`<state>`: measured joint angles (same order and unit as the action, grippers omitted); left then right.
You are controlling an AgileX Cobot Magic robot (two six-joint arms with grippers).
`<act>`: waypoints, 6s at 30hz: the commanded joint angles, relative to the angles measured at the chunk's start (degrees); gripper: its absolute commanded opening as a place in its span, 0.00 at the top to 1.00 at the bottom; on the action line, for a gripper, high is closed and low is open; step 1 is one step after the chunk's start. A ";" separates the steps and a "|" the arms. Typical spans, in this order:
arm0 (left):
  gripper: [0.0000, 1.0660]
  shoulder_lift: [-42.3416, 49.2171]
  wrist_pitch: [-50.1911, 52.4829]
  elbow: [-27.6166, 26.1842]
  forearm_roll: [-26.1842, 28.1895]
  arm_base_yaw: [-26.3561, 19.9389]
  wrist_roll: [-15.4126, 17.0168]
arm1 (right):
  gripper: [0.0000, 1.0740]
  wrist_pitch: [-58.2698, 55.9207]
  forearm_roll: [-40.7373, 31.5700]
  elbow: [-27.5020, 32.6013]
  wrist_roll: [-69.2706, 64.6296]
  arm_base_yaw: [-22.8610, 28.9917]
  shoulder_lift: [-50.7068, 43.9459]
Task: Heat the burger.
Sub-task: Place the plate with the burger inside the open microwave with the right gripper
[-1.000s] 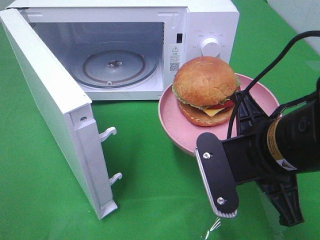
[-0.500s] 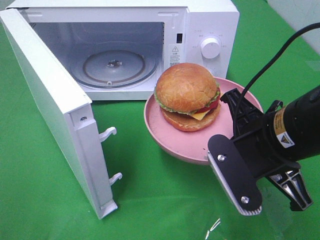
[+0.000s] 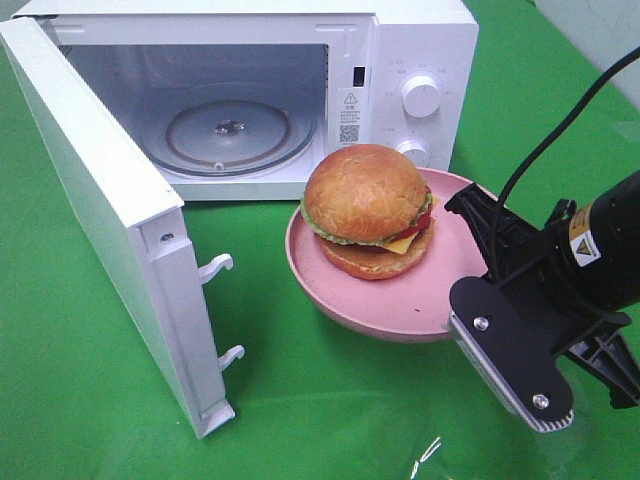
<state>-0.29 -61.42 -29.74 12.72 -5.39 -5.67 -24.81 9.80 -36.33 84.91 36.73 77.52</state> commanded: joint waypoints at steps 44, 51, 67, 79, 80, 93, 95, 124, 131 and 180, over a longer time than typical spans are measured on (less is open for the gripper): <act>0.09 0.06 0.46 0.17 0.40 -0.17 0.06 | 1.00 7.62 -3.50 -24.92 1.15 5.56 21.54; 0.09 0.06 0.46 0.17 0.40 -0.17 0.06 | 1.00 6.36 -7.16 -27.50 5.44 5.44 23.84; 0.09 0.06 0.46 0.17 0.40 -0.17 0.06 | 1.00 4.47 -8.31 -36.38 6.59 5.44 31.46; 0.09 0.06 0.46 0.17 0.40 -0.17 0.06 | 1.00 2.41 -7.91 -43.03 4.93 5.44 36.44; 0.09 0.06 0.46 0.17 0.40 -0.17 0.06 | 1.00 2.41 -7.91 -43.03 4.93 5.44 36.44; 0.09 0.06 0.46 0.17 0.40 -0.17 0.06 | 1.00 -1.83 -2.46 -55.75 -5.44 5.44 44.81; 0.09 0.06 0.46 0.17 0.40 -0.17 0.06 | 1.00 -2.46 -2.18 -57.41 -6.65 5.44 45.95; 0.09 0.06 0.46 0.17 0.40 -0.17 0.06 | 1.00 -4.58 7.85 -72.19 -23.66 4.18 55.86; 0.09 0.06 0.46 0.17 0.40 -0.17 0.06 | 1.00 -4.70 8.02 -76.26 -23.72 3.38 58.10; 0.09 0.06 0.46 0.17 0.40 -0.17 0.06 | 0.61 -4.58 -0.69 -78.72 -22.23 2.86 59.87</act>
<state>-0.29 -61.42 -29.74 12.72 -5.39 -5.67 -28.76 9.28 -114.65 63.43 40.05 138.43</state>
